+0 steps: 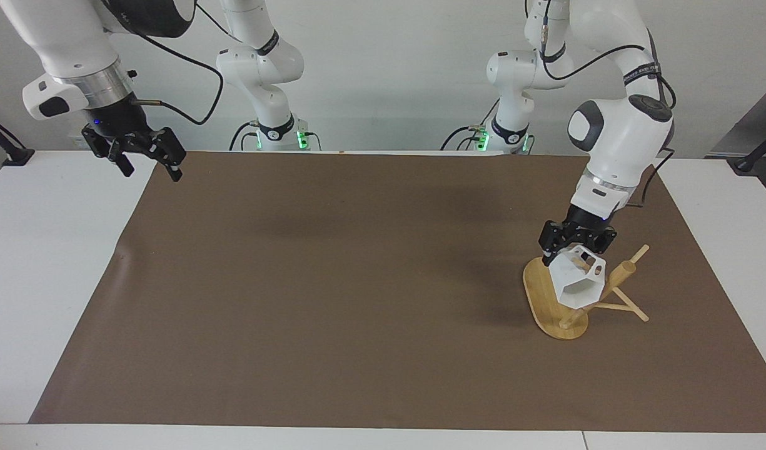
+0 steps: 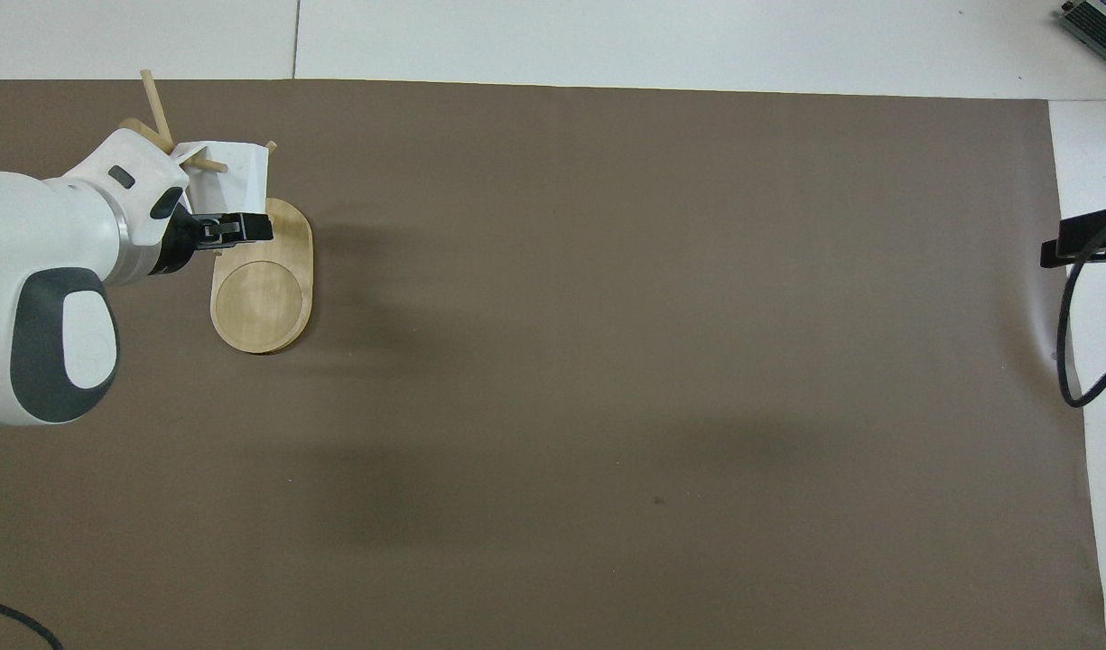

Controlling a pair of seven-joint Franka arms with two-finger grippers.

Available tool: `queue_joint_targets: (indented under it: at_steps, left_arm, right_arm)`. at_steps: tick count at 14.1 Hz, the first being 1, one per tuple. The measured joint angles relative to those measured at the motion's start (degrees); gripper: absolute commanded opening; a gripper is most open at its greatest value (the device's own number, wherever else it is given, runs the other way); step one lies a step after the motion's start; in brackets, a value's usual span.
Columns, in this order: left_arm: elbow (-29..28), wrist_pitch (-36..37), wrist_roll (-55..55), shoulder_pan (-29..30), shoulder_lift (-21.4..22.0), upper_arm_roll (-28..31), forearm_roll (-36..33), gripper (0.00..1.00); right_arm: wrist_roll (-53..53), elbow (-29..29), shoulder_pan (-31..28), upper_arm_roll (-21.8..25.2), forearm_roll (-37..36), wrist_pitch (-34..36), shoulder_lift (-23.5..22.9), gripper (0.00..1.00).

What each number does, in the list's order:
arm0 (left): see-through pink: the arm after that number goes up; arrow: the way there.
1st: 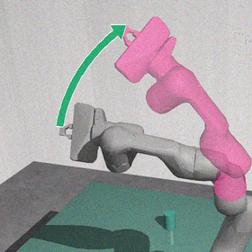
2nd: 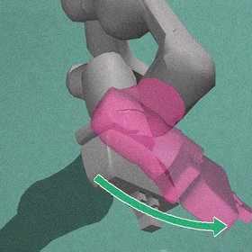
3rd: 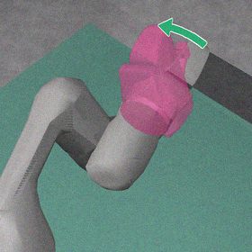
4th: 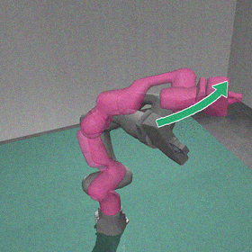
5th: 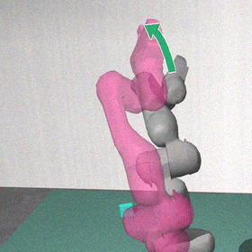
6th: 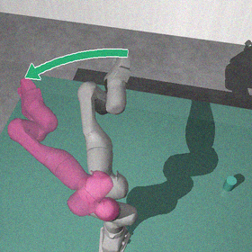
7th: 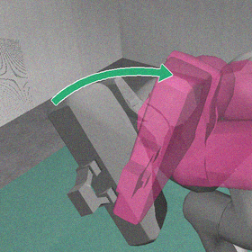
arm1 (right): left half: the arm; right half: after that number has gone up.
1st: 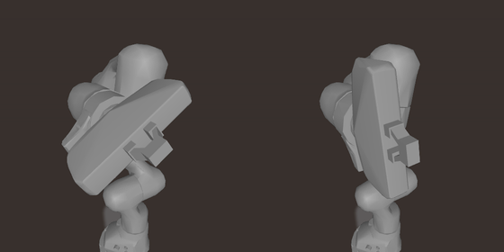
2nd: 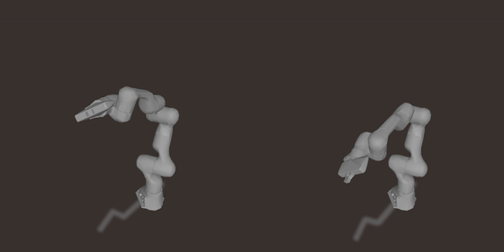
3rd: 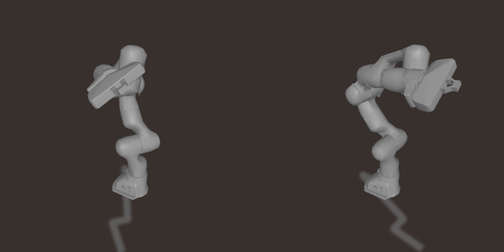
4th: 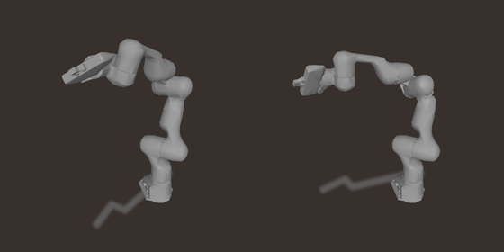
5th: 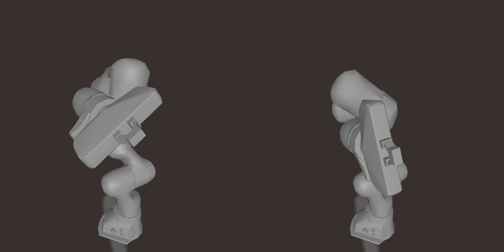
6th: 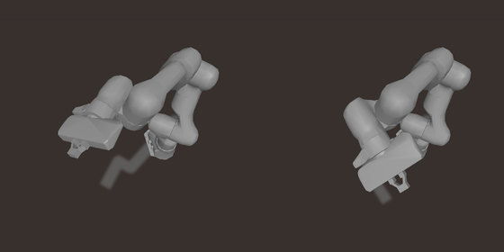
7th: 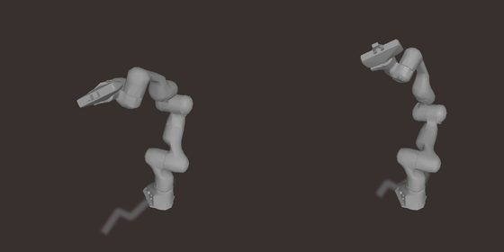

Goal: Hang cup on rack
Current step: 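Carry the cup with the left gripper onto a rack peg, then open the left gripper and pull it back from the cup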

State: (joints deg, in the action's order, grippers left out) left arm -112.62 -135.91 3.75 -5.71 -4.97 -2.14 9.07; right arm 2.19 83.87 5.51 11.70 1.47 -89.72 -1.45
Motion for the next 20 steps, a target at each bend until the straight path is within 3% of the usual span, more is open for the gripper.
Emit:
queue_joint_targets:
  at_steps: [1,2,3,4,9,15,20]
  left_arm:
    - [0.24,0.00,0.00,0.04,-0.27,0.00,0.00,0.00]
    - [0.42,0.00,0.01,0.04,-0.50,-0.04,0.00,0.10]
    - [0.52,0.00,0.19,0.04,-0.66,-0.14,0.00,0.74]
    - [0.61,0.00,0.57,0.04,-0.76,-0.22,0.00,1.00]
    - [1.34,1.34,1.27,0.04,-1.07,-0.20,0.00,1.00]
    - [5.24,9.94,1.42,0.04,-1.03,-0.15,-3.32,1.00]
    - [6.07,18.66,1.16,0.02,2.22,-0.37,-8.45,1.00]
  right_arm:
    - [0.00,0.01,-0.14,-0.46,0.00,0.03,0.29,1.00]
    - [0.00,0.01,-0.69,-1.37,0.00,0.03,0.52,1.00]
    - [0.00,0.02,-1.26,-2.22,0.00,0.05,0.74,1.00]
    - [0.00,0.03,-1.75,-2.73,0.00,0.07,0.92,1.00]
    - [-1.45,2.10,-5.70,-4.91,0.00,0.33,2.06,1.00]
    - [-1.50,4.07,-6.05,-6.23,-0.76,0.33,3.12,1.00]
    - [-1.50,5.00,-6.04,-6.19,-2.38,-0.04,3.12,1.00]
